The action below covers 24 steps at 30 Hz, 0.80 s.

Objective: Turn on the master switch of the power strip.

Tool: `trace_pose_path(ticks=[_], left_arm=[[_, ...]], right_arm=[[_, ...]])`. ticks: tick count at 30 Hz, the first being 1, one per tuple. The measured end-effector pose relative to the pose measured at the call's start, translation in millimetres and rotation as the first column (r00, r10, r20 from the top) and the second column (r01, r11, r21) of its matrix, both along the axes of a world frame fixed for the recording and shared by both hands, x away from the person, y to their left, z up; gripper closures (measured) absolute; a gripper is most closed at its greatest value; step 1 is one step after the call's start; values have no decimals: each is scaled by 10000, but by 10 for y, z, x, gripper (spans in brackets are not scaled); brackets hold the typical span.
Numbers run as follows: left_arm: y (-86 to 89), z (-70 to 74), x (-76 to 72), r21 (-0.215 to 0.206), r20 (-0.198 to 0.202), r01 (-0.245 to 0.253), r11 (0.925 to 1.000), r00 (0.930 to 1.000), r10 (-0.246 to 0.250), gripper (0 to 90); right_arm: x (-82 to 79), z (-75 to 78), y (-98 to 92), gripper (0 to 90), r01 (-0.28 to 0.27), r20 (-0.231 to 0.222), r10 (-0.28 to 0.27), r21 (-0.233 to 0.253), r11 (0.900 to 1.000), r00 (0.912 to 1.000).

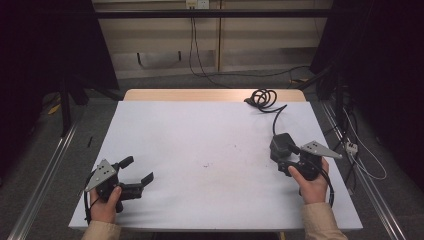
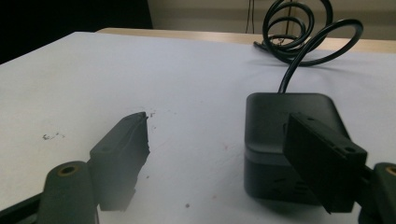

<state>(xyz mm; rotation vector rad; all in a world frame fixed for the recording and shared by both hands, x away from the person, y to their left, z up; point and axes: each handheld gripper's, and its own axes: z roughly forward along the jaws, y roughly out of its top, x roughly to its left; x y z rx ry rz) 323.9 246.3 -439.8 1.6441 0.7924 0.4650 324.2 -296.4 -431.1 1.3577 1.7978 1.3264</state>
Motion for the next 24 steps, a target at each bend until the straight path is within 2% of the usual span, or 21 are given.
trace_pose_path(ticks=[5, 11, 24], left_arm=[[3, 1, 1, -5, -6, -17, 10000, 10000, 17, 32], [6, 2, 1, -25, 1, -4, 10000, 10000, 4, 32], [8, -2, 1, -51, -18, -71, 10000, 10000, 71, 32]], right_arm=[[-85, -18, 42, 183, -227, 56, 227, 42, 9997, 9997], [-165, -42, 146, 158, -749, 270, 761, -405, 9964, 9967], [-332, -75, 154, 134, -917, 298, 937, -627, 9938, 9952]])
